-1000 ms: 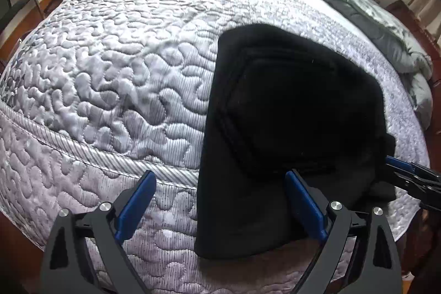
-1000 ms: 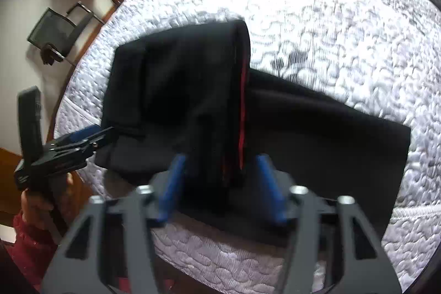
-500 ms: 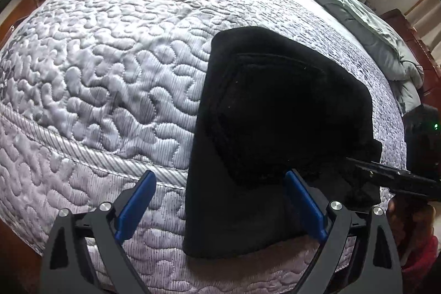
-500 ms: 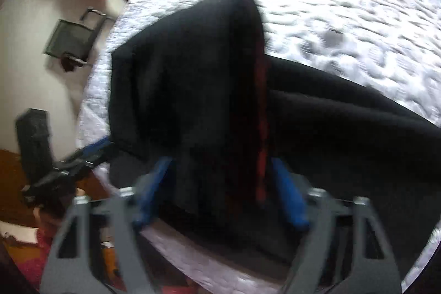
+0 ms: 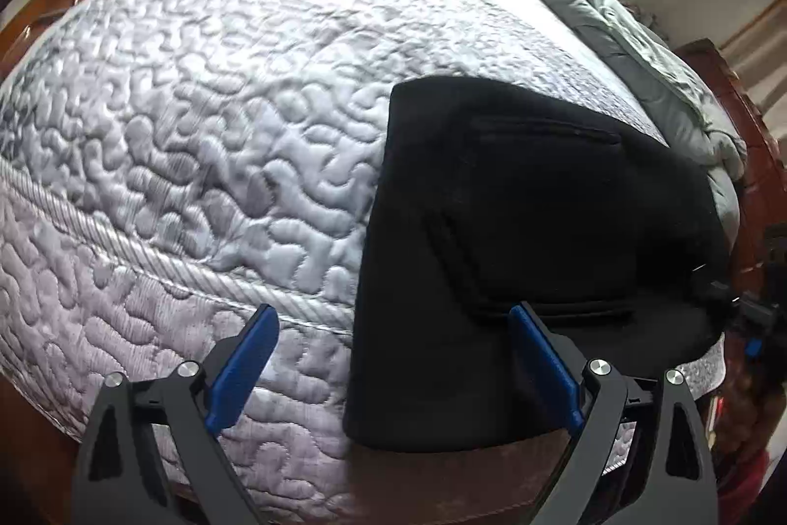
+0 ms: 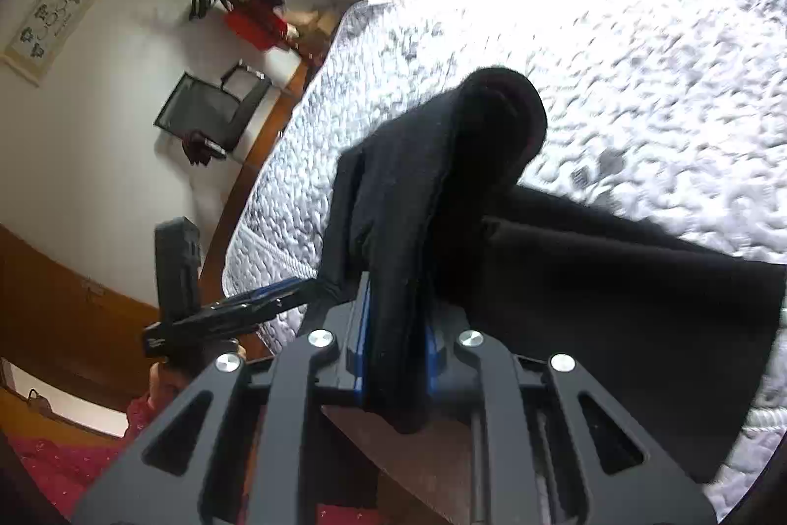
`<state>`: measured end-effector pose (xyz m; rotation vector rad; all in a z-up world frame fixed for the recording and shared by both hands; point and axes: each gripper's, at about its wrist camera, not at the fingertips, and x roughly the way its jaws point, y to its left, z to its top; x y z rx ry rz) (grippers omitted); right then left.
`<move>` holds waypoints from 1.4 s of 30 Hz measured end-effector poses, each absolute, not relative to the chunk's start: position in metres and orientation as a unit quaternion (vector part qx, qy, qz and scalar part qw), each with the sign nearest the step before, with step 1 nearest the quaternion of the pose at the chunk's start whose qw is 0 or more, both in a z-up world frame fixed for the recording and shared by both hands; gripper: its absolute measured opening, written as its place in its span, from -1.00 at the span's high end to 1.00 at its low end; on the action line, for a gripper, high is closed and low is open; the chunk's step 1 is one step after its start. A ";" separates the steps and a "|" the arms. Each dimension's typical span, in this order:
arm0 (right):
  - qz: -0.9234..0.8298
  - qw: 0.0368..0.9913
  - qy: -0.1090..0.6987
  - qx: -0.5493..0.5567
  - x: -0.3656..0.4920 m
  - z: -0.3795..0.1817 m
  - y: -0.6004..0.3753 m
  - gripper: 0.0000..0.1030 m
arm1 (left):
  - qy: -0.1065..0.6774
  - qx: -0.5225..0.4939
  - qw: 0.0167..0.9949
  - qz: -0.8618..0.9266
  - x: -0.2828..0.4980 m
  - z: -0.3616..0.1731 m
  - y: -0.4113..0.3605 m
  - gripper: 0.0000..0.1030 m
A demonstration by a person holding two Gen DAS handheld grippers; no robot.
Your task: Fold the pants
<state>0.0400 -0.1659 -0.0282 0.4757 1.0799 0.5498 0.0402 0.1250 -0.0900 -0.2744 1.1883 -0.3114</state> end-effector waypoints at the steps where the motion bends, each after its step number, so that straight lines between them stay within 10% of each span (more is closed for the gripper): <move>1: 0.249 0.802 0.496 0.221 0.034 -0.020 -0.176 0.69 | 0.553 -0.125 0.810 -0.149 0.039 -0.087 0.122 -0.84; 27: 0.067 0.805 0.550 0.213 -0.016 -0.096 -0.290 0.66 | 0.583 -0.016 0.792 -0.182 0.024 -0.103 0.027 -0.84; 37: 0.075 0.815 0.527 0.230 -0.019 -0.071 -0.306 -0.07 | 0.574 0.000 0.799 -0.182 0.026 -0.096 0.019 -0.84; 42: 0.074 0.818 0.517 0.239 0.012 -0.058 -0.320 -0.10 | 0.566 0.017 0.803 -0.186 0.035 -0.089 0.007 -0.84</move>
